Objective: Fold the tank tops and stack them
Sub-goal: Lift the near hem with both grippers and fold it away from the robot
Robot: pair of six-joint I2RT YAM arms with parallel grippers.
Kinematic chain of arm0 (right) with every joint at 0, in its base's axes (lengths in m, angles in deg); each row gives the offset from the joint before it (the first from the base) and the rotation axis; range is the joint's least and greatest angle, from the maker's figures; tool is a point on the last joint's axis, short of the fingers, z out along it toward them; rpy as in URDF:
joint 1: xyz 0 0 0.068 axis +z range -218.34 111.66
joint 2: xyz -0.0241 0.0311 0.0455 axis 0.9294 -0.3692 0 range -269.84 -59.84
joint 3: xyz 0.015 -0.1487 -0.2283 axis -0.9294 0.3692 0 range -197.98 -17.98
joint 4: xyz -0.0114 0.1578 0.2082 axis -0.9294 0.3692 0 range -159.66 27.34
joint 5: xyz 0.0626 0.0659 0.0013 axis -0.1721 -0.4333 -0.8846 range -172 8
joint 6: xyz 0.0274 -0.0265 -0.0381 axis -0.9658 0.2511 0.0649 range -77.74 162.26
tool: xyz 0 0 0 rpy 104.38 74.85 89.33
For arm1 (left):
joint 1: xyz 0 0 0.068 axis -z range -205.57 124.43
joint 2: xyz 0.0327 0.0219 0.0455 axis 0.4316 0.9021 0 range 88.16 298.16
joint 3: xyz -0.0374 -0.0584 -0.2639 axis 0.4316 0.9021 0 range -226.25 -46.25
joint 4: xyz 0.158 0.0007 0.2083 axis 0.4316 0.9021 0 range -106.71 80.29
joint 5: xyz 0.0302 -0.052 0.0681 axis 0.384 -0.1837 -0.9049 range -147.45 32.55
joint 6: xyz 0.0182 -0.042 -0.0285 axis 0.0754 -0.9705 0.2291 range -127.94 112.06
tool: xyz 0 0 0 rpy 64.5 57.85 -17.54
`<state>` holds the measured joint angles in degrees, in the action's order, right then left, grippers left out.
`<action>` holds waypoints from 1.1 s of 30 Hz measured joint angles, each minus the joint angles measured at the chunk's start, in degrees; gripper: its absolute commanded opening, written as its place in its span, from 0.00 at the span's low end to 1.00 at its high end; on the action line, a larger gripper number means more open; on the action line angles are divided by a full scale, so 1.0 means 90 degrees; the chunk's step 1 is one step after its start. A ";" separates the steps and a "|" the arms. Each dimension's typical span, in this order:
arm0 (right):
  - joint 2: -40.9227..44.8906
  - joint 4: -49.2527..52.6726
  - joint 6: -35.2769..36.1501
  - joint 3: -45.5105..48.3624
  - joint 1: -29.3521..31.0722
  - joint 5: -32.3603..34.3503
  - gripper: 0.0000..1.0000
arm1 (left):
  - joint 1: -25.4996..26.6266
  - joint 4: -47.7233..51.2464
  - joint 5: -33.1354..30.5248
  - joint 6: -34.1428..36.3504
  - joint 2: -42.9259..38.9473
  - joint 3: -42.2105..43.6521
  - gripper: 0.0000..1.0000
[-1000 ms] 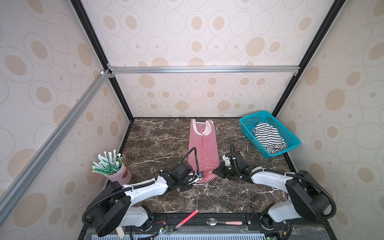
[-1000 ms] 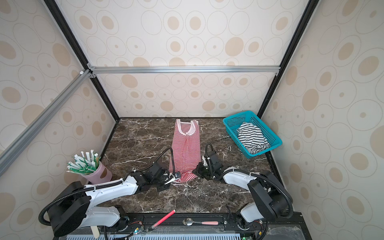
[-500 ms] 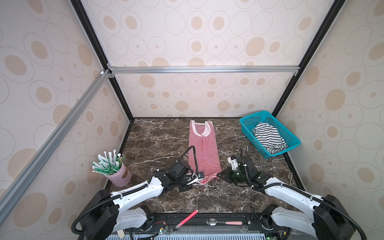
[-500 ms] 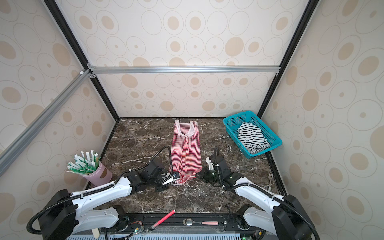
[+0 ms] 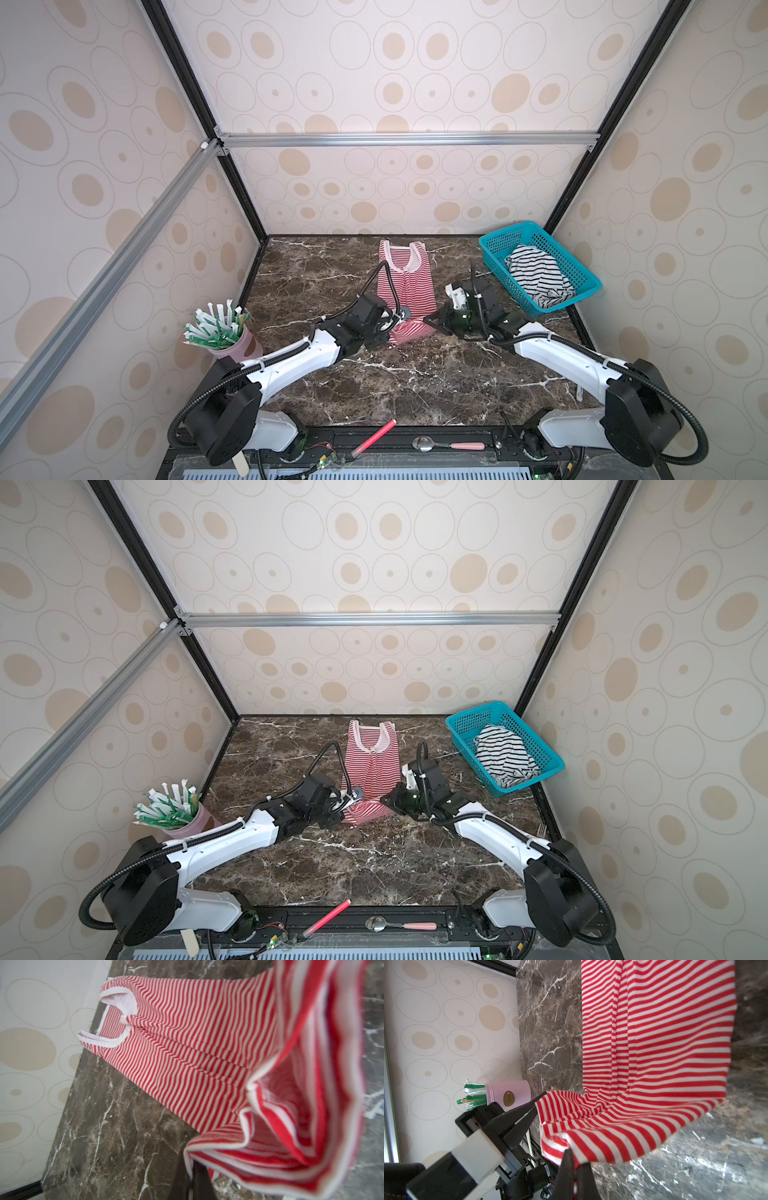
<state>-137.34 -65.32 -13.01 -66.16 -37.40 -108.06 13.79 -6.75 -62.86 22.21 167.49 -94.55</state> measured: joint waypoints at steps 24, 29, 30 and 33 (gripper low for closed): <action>-0.3313 -0.0141 0.0250 -0.2654 -0.1477 -0.0797 0.00 | -0.1161 -0.0563 0.0170 0.0151 0.2982 -0.2467 0.00; -0.3691 -0.0073 0.0291 -0.2963 -0.1532 -0.0743 0.00 | -0.1197 -0.0641 0.0165 0.0197 0.3441 -0.2871 0.00; -0.3755 -0.0075 0.0296 -0.2990 -0.1542 -0.0741 0.00 | -0.1207 -0.0648 0.0165 0.0204 0.3531 -0.2936 0.00; -0.3956 -0.0041 0.0301 -0.3082 -0.1569 -0.0714 0.05 | -0.1229 -0.0670 0.0138 0.0211 0.3779 -0.3094 0.00</action>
<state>-172.94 -65.69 -10.30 -93.90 -51.52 -114.49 2.73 -12.78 -61.61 24.12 201.49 -122.39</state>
